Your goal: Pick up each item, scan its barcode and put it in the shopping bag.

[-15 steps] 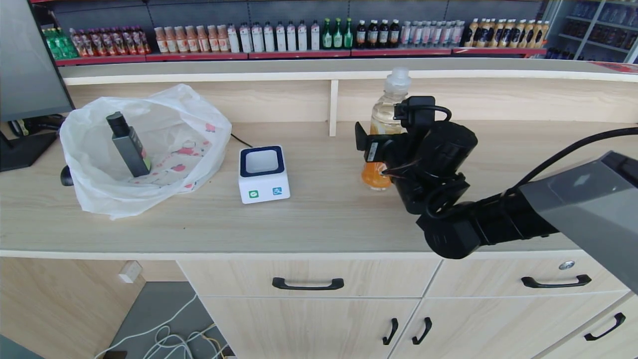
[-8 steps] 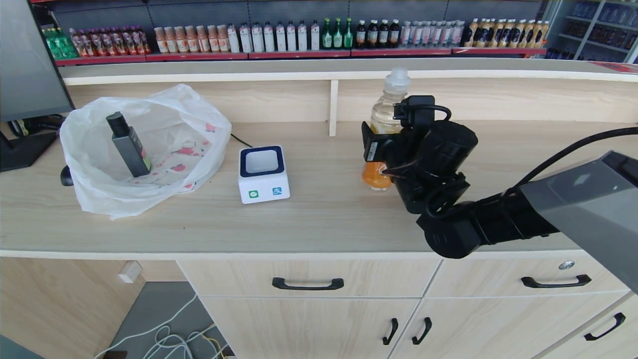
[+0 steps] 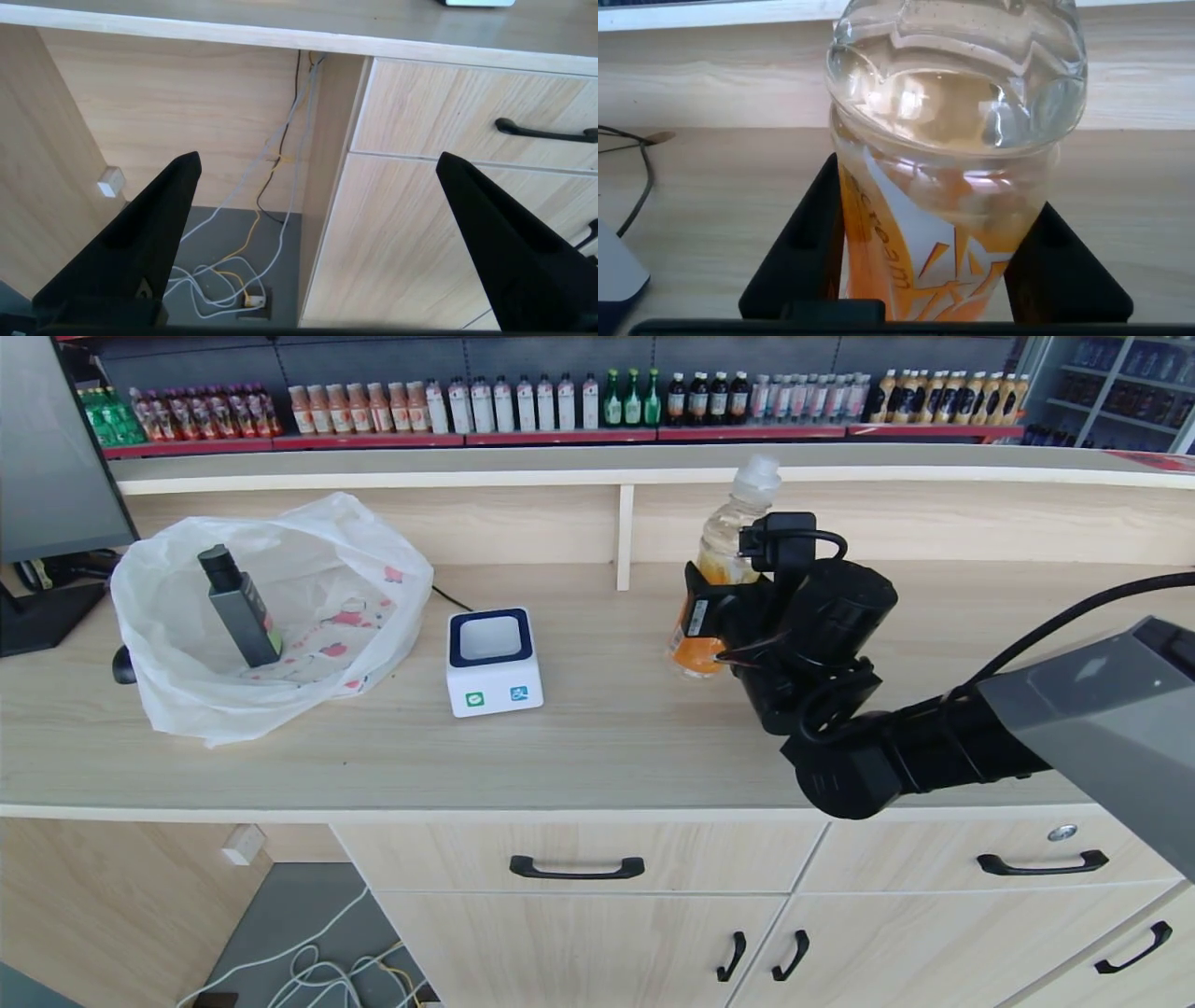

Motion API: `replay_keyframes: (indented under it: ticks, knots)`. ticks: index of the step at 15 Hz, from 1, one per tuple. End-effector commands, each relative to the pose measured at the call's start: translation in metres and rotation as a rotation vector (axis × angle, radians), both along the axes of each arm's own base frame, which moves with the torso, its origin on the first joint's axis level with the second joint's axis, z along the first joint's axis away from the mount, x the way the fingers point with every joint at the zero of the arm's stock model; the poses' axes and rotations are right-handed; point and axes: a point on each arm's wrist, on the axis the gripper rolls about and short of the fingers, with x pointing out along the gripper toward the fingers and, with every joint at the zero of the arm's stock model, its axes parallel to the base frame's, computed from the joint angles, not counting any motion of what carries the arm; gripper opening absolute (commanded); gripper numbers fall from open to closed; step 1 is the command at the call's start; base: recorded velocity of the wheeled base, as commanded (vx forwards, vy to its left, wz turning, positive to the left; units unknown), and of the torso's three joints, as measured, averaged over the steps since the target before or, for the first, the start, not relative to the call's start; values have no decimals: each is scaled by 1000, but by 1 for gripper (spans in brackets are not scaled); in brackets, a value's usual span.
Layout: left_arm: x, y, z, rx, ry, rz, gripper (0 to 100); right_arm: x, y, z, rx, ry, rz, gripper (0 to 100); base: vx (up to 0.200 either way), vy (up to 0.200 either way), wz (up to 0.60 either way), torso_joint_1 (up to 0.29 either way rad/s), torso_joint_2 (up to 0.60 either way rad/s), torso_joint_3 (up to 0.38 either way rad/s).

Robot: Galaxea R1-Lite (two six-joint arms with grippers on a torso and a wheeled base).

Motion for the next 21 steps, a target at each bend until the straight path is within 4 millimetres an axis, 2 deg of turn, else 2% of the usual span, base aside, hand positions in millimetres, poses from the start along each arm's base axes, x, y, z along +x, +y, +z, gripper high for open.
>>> replay_keyframes:
  ticks: [1, 5, 10, 17, 21]
  knots:
    - [0, 0, 0, 0, 0, 0, 100, -3, -1, 6, 8, -14, 3, 0, 0, 0, 0, 0, 0, 0]
    - [0, 0, 0, 0, 0, 0, 100, -4, -2, 9, 11, -20, 8, 0, 0, 0, 0, 0, 0, 0]
    - [0, 0, 0, 0, -2, 0, 100, -12, -7, 28, 24, -58, 30, 0, 0, 0, 0, 0, 0, 0]
    - [0, 0, 0, 0, 0, 0, 100, -54, -30, 95, 18, -120, 115, 0, 0, 0, 0, 0, 0, 0]
    - [0, 0, 0, 0, -2, -2, 100, -78, -43, 124, 31, -152, 147, 0, 0, 0, 0, 0, 0, 0]
